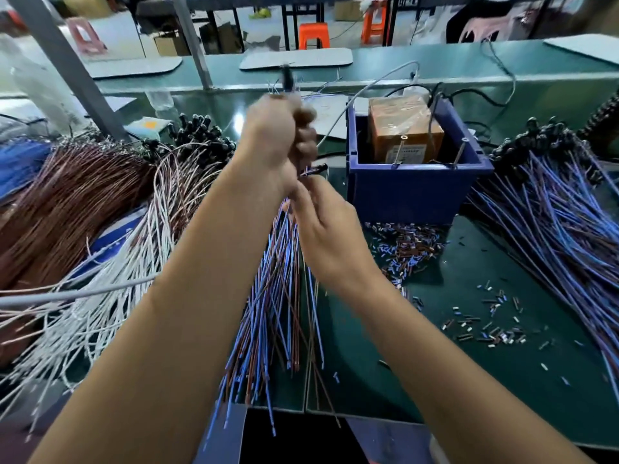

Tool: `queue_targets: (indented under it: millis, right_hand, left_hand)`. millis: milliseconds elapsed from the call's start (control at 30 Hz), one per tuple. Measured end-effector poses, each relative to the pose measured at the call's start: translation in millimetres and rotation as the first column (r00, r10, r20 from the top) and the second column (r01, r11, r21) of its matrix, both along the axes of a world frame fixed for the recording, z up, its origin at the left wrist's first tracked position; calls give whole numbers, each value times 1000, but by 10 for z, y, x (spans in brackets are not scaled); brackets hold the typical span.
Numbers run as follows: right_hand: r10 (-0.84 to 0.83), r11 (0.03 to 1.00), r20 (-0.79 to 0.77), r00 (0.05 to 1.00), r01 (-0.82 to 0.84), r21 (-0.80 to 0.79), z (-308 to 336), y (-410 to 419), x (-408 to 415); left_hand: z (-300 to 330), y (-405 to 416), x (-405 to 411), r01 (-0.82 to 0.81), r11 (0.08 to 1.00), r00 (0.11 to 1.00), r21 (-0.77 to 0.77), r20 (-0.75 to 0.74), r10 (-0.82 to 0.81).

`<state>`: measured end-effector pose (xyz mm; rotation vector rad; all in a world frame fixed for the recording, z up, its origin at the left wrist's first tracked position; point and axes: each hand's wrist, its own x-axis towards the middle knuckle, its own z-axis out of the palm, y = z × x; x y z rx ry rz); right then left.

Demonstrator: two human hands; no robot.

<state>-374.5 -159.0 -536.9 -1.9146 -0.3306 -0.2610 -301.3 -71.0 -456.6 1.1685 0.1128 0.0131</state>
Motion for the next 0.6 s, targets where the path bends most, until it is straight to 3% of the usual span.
queue_targets:
  millis: [67,133,233,367,433,500,533,600]
  right_hand:
    - [150,975,-104,983,-130,179,154,-43,26]
    - [303,916,-174,937,-236,324,248,-173,50]
    - [392,877,-190,900,-303,372,285,-450,113]
    - [319,909,-142,937,-261,324,227,-934,242]
    - [171,983,-17,985,-169,72,136,-1178,281]
    - [-9,959,244,970,77,-273,10,-1390,295]
    - [-57,914,351,935,190,-358,-49,-1463,289]
    - [-83,877,470,879,288,-384,-152,-1585,275]
  left_hand:
    - [201,-3,-8,-24,966,997,-256,61,41]
    - [369,7,-32,-19,919,990,-394,120,72]
    - [520,22,-51,-52,873,973,-486,173,154]
    - [530,56,-53,-178,852,926,-492,208,314]
    - [431,44,-110,-235,890,890,-390,282,358]
    - [241,-129,-223,-319,931,813,-177,454,365]
    - [119,-270,-294,-360,932,760,-48,564,323]
    - [-159,-594,-441,-429,874,648,229,751,122]
